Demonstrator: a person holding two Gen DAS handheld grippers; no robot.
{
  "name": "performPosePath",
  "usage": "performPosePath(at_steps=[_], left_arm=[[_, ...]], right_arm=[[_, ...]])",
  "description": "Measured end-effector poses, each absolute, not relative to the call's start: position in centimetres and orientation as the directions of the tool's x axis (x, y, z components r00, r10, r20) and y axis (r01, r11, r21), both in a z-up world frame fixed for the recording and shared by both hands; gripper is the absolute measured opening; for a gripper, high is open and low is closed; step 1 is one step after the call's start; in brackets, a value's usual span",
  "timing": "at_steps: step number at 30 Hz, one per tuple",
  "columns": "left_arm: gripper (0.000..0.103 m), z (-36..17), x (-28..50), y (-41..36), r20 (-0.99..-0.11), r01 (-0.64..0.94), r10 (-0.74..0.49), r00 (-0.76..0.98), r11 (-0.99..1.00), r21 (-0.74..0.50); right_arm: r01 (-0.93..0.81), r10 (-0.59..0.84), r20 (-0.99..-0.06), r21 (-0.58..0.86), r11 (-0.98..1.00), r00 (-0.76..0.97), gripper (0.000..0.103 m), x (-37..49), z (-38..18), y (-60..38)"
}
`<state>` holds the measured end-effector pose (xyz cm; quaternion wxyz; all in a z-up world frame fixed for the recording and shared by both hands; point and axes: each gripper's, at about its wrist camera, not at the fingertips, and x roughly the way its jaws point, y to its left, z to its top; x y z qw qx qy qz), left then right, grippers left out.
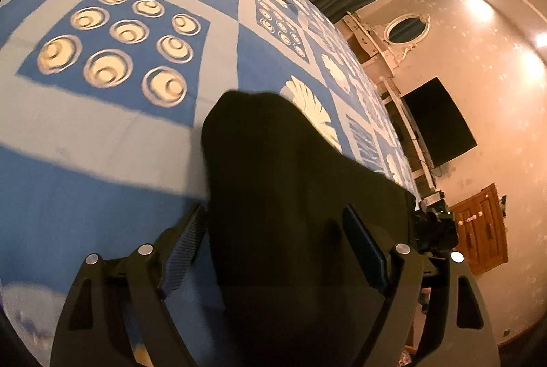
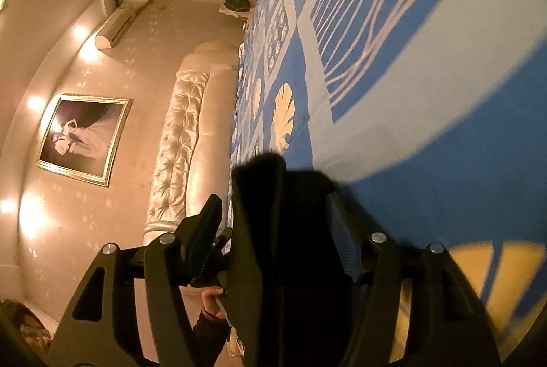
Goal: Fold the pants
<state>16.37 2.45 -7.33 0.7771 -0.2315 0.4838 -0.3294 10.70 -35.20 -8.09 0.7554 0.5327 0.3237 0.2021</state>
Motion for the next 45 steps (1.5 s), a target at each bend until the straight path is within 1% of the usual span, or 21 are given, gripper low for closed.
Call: performPosePath(at_steps=[5,10,15,18,20,24,27,28,29,32,35,37,39,41,43,45], left_arm=[[0.081,-7.3,13.1,3.2,-0.622,0.286,-0.704,0.341,0.709,-0.645],[0.084,-7.5,10.3,4.2,-0.620,0.249,-0.693,0.368,0.716,-0.652],[0.084,-7.4,8.1,4.3,-0.644,0.225,-0.667,0.375,0.739,-0.635],[0.085,-7.3,6.9,4.3,-0.661,0.210,-0.646,0.380,0.757,-0.619],[0.085,-7.2,5.8,4.3,-0.676,0.194,-0.626,0.388,0.773,-0.604],[0.085,-6.9,4.0,4.5,-0.701,0.161,-0.586,0.406,0.801,-0.576],[0.085,-6.8,2.7,4.4,-0.721,0.138,-0.547,0.426,0.827,-0.545],[0.085,-6.7,2.3,4.4,-0.725,0.130,-0.539,0.430,0.831,-0.541],[0.085,-6.6,2.0,4.4,-0.731,0.118,-0.526,0.435,0.838,-0.533],[0.086,-6.5,1.1,4.4,-0.743,0.091,-0.496,0.449,0.853,-0.515],[0.086,-6.5,0.0,4.3,-0.753,0.079,-0.472,0.459,0.866,-0.494],[0.086,-6.4,-0.6,4.1,-0.761,0.081,-0.454,0.463,0.877,-0.474],[0.086,-6.3,-1.3,3.6,-0.786,0.097,-0.418,0.456,0.901,-0.423],[0.086,-6.2,-2.1,2.6,-0.813,0.134,-0.355,0.460,0.934,-0.332],[0.086,-5.8,-3.1,2.0,-0.812,0.156,-0.312,0.493,0.950,-0.270],[0.086,-5.5,-3.8,1.8,-0.809,0.163,-0.299,0.507,0.954,-0.250]], right_arm=[[0.039,0.649,-0.266,0.939,0.341,0.712,0.063,7.7,-8.4,-35.2],[0.041,0.650,-0.260,0.942,0.332,0.714,0.063,3.7,-9.0,-34.9],[0.057,0.635,-0.273,0.939,0.338,0.723,0.063,0.1,-9.4,-33.9],[0.081,0.610,-0.304,0.927,0.366,0.732,0.063,-1.7,-9.2,-33.1],[0.112,0.589,-0.343,0.913,0.392,0.732,0.064,-2.7,-8.9,-32.3],[0.163,0.528,-0.442,0.855,0.491,0.725,0.064,-4.1,-8.2,-30.6],[0.202,0.463,-0.531,0.784,0.588,0.710,0.064,-4.6,-7.6,-29.1],[0.211,0.443,-0.559,0.755,0.620,0.701,0.067,-4.8,-7.3,-28.5],[0.213,0.427,-0.581,0.731,0.648,0.693,0.072,-4.9,-7.2,-27.9],[0.204,0.381,-0.637,0.652,0.730,0.670,0.084,-5.4,-6.5,-25.9],[0.206,0.340,-0.670,0.596,0.776,0.660,0.089,-6.0,-6.2,-24.2],[0.216,0.319,-0.681,0.578,0.787,0.659,0.089,-6.3,-6.2,-23.6],[0.229,0.309,-0.685,0.575,0.786,0.660,0.089,-6.8,-6.1,-23.4],[0.239,0.303,-0.687,0.574,0.783,0.660,0.089,-7.0,-6.0,-23.1],[0.246,0.295,-0.691,0.570,0.784,0.660,0.089,-7.3,-5.9,-23.4],[0.250,0.281,-0.701,0.553,0.795,0.656,0.089,-7.6,-5.7,-23.4]])
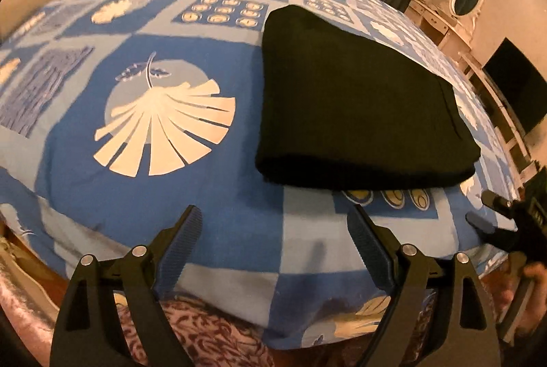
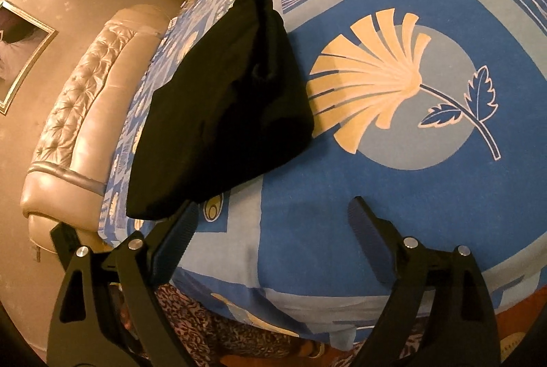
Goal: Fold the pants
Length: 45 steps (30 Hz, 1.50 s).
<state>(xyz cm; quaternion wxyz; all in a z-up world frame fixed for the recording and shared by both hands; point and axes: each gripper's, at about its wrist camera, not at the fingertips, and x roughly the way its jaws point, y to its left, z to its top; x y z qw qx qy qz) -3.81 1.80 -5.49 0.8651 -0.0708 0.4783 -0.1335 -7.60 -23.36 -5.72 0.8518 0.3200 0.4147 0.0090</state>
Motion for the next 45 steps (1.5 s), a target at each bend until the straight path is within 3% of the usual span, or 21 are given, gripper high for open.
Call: performPosePath(at_steps=[9,18,30,45], left_arm=[[0.086,-2.8,-5.2,1.0,-0.731,0.167,-0.236,0.640,0.972,-0.168],[0.086,-2.5,-5.1,0.6,-0.729,0.119,-0.164,0.664,0.986,-0.114],[0.086,-2.9,-5.3,0.2,-0.733,0.102,-0.134,0.666,0.991,-0.089],[0.086,-3.0,-5.3,-0.1,-0.736,0.115,-0.138,0.663,0.990,-0.083]], right_arm=[[0.287,0.132,-0.746,0.404,0.868,0.653,0.089,-7.7,-4.5,-21.6],[0.318,-0.009,-0.744,0.274,0.908,0.668,0.089,-7.7,-3.9,-21.0],[0.279,-0.063,-0.729,0.180,0.943,0.681,0.089,-7.3,-3.2,-19.2],[0.275,-0.059,-0.738,0.175,0.945,0.672,0.089,-7.0,-3.4,-19.1]])
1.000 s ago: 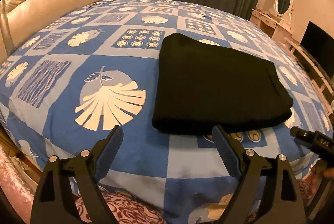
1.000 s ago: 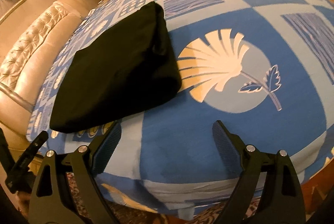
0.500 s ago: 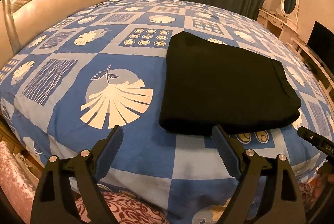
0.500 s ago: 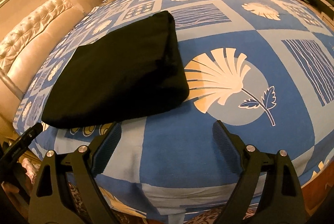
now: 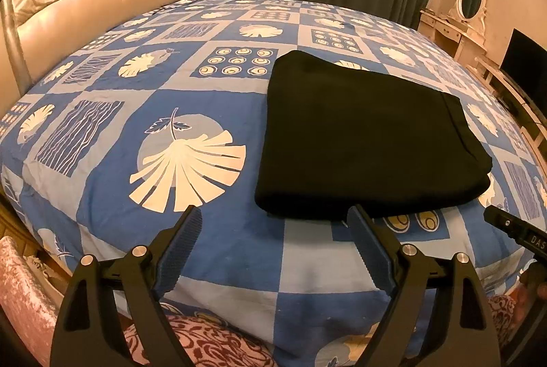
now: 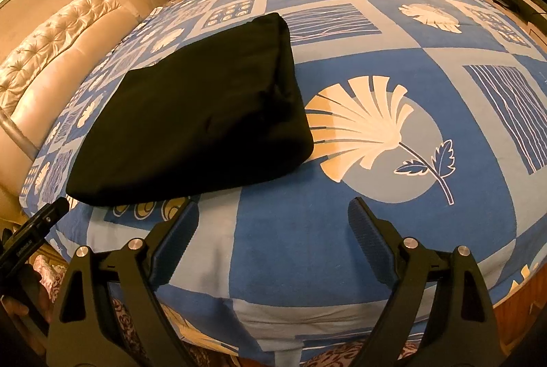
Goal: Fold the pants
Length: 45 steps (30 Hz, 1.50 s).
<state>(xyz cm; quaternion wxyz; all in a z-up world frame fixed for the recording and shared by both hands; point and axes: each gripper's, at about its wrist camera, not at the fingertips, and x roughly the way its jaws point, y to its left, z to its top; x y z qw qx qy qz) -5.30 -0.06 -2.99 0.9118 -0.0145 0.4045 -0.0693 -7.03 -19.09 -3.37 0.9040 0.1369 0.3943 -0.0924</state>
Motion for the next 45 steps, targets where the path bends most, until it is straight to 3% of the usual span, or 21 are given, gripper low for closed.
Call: performPosePath(at_steps=[35,45], left_arm=[[0.086,-3.0,-5.2,0.3,-0.738,0.104,-0.117,0.664,0.993,-0.063],[0.086,-1.5,-5.8,-1.0,-0.690,0.122,-0.075,0.720,0.992,0.019]], right_arm=[[0.266,-0.047,-0.752,0.173,0.948,0.657,0.089,-6.7,-4.0,-18.7],[0.258,-0.039,-0.755,0.175,0.950,0.654,0.089,-6.6,-4.1,-18.7]])
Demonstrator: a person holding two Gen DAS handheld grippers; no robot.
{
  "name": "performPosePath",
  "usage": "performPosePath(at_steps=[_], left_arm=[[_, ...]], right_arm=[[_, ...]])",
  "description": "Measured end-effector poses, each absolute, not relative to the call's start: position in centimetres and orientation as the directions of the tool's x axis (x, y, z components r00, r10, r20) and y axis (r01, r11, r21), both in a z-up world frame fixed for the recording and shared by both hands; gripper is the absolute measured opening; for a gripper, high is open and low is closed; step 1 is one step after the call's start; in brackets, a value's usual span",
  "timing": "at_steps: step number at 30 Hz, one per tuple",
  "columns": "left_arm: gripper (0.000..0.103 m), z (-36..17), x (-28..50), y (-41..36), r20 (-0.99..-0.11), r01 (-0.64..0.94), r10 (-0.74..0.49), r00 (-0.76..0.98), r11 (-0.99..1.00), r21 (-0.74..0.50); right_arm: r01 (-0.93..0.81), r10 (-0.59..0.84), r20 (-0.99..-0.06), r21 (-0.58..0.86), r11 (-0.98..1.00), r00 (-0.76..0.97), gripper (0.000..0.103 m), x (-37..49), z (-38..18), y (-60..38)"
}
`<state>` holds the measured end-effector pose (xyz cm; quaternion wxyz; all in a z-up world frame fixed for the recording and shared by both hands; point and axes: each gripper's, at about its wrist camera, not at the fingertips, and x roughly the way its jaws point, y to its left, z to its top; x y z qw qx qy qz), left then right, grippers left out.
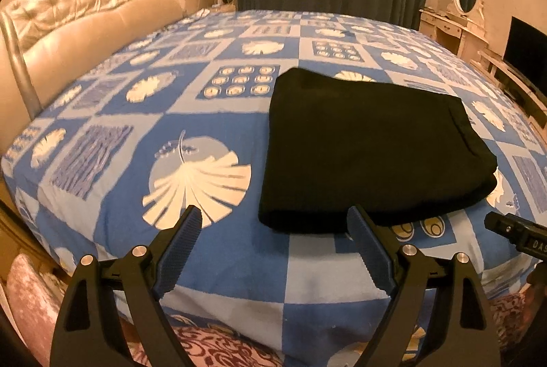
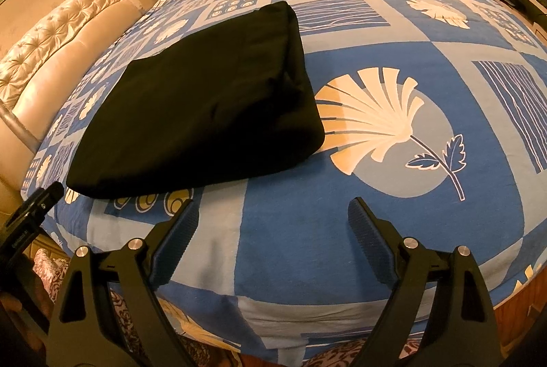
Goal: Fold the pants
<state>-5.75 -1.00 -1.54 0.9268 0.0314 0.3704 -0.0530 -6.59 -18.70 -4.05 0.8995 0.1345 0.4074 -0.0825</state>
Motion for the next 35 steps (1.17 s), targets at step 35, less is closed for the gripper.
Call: performPosePath(at_steps=[35], left_arm=[[0.090,2.6,-1.2,1.1,-0.638,0.165,-0.230,0.735,0.973,-0.161]], right_arm=[[0.277,-0.010,-0.746,0.236,0.931,0.666,0.089,-6.5,-2.8,-21.3]])
